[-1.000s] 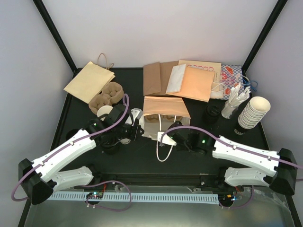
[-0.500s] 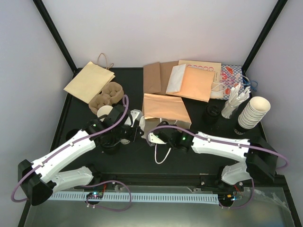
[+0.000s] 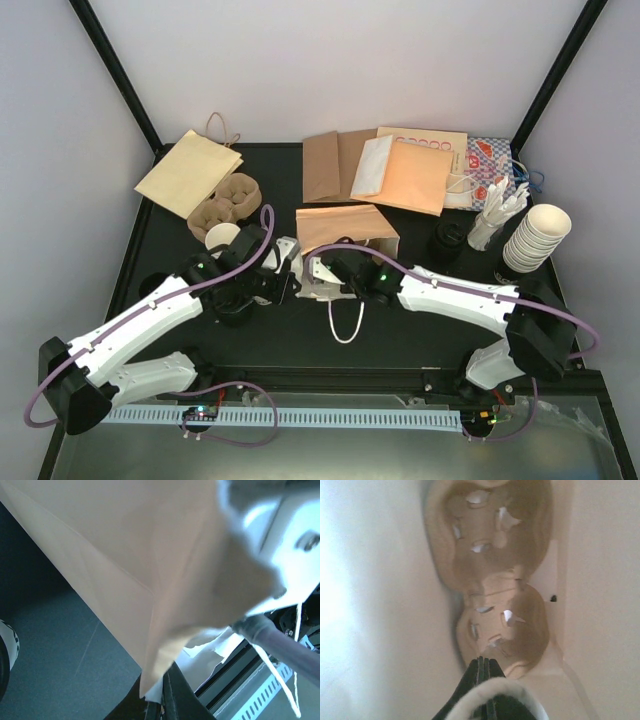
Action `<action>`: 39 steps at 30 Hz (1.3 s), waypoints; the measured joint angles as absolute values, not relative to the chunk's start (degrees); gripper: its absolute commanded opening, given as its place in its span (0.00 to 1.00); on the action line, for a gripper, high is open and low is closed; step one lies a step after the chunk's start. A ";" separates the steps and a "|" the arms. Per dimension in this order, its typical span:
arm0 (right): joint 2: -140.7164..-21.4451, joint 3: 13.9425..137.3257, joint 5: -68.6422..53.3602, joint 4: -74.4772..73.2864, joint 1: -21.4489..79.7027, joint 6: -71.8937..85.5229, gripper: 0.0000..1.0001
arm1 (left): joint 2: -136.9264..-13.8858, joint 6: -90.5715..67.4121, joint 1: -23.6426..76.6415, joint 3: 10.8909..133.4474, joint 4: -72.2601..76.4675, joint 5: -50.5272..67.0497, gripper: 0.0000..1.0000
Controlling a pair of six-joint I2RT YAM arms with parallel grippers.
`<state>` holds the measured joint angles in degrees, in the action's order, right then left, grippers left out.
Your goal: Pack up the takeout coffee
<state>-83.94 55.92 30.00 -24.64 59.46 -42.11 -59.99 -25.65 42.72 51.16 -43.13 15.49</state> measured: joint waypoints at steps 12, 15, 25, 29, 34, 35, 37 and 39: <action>-87.33 55.48 35.03 -12.95 58.98 -44.77 0.01 | -58.78 -25.96 42.72 50.35 -43.66 15.53 0.01; -88.68 54.37 35.97 -9.17 58.76 -45.52 0.01 | -58.35 -26.37 42.72 50.09 -43.59 15.55 0.02; -93.43 50.33 37.76 0.01 58.63 -47.66 0.01 | -56.23 -28.12 42.72 48.53 -42.94 15.53 0.02; -94.80 50.33 37.78 1.85 58.63 -47.72 0.01 | -56.25 -28.34 42.70 48.21 -42.83 15.55 0.02; -96.77 51.48 36.16 1.80 58.61 -47.75 0.01 | -56.23 -28.58 42.70 47.81 -42.81 15.57 0.02; -97.62 52.14 35.68 1.43 58.61 -47.70 0.01 | -56.23 -28.60 42.70 47.75 -42.85 15.53 0.02; -99.20 53.23 35.18 0.80 58.59 -47.68 0.01 | -56.23 -28.75 42.46 47.68 -43.07 15.38 0.01; -100.36 54.00 34.96 0.54 58.48 -47.62 0.01 | -56.23 -28.95 42.26 47.53 -43.11 15.07 0.02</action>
